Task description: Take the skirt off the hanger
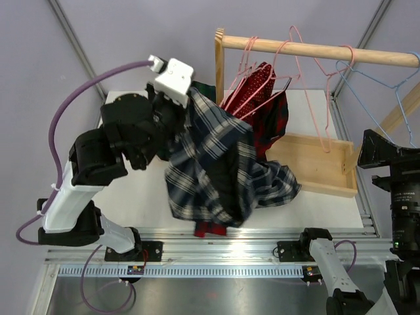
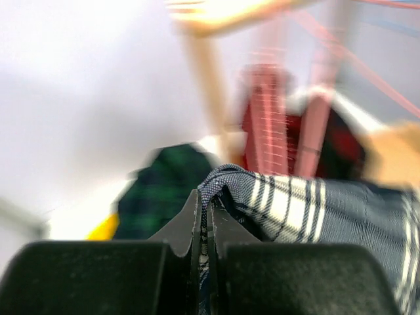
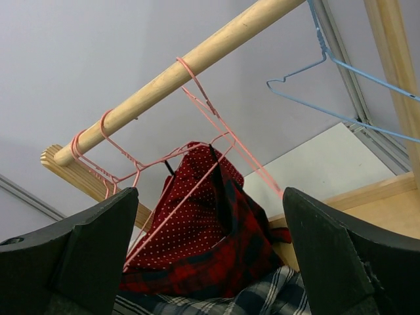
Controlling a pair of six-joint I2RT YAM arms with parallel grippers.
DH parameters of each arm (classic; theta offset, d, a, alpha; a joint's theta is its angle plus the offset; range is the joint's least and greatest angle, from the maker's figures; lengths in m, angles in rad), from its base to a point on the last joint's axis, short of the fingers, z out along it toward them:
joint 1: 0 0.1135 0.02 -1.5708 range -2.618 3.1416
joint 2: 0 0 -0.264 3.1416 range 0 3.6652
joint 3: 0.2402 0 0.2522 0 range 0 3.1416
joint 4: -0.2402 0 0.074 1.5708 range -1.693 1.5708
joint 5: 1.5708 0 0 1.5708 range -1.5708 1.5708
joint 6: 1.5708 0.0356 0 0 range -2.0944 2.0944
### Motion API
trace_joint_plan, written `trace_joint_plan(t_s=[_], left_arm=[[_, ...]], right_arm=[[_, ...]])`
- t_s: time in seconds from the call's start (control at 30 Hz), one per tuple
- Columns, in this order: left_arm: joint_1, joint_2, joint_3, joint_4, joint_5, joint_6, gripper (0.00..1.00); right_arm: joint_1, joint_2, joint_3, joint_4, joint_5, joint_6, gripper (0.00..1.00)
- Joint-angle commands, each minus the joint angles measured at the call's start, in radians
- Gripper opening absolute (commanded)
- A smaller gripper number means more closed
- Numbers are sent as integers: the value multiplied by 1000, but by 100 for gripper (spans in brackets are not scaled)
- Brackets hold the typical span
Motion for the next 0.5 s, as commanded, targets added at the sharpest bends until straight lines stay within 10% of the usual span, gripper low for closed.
trace_joint_plan(t_s=[0.0, 0.3, 0.47], left_arm=[[178, -28, 42, 201, -91, 145, 0], [539, 50, 149, 552, 33, 347, 0], [773, 164, 241, 559, 183, 222, 0]], right_arm=[[6, 43, -31, 68, -37, -25, 100], [6, 65, -101, 116, -57, -36, 99], [9, 63, -134, 132, -54, -53, 99]])
